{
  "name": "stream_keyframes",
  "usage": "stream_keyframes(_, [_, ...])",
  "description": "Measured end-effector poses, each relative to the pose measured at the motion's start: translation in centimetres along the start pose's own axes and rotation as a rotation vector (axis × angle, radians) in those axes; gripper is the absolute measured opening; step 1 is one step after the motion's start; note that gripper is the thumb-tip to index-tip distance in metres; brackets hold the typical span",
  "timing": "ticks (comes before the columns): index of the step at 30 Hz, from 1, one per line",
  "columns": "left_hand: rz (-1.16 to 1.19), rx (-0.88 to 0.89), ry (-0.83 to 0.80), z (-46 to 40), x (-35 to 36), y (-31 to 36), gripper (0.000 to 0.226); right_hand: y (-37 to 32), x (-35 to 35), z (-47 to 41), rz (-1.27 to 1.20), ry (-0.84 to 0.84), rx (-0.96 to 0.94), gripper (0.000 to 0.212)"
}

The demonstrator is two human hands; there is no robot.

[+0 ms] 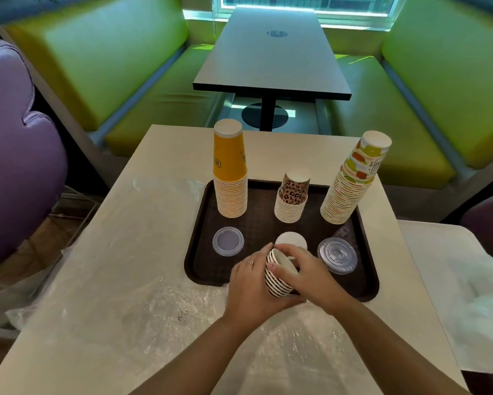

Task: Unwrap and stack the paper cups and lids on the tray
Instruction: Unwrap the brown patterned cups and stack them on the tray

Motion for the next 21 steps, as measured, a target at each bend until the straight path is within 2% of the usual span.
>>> stream_keyframes(4, [0.051, -0.036, -0.013, -0.5, 0.1, 0.2, 0.080, -0.1, -0.1, -0.2, -0.039, 0.004, 0.009, 0.048])
stream_keyframes(14, [0.080, -0.025, -0.022, -1.2, 0.1, 1.2, 0.077, 0.0, -1.8, -1.2, 0.029, 0.018, -0.034, 0.048])
stream_keyframes(19, [0.106, -0.083, -0.042, -1.5, 0.3, 0.7, 0.078, 0.1, -3.0, -1.8, 0.054, 0.068, -0.059, 0.034])
stream_keyframes(21, [0.132, -0.115, -0.049, -1.6, 0.1, 0.3, 0.077, -0.2, -4.0, -2.1, 0.148, 0.050, -0.113, 0.030])
Point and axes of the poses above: each hand's wrist, its own z-axis away from the middle knuckle, its own x-axis out of the palm, y = z × x, the point moved 2 cm from there along -z, towards the middle knuckle, and after that the axes turned 15 degrees about -x, right-handed, at the moved point
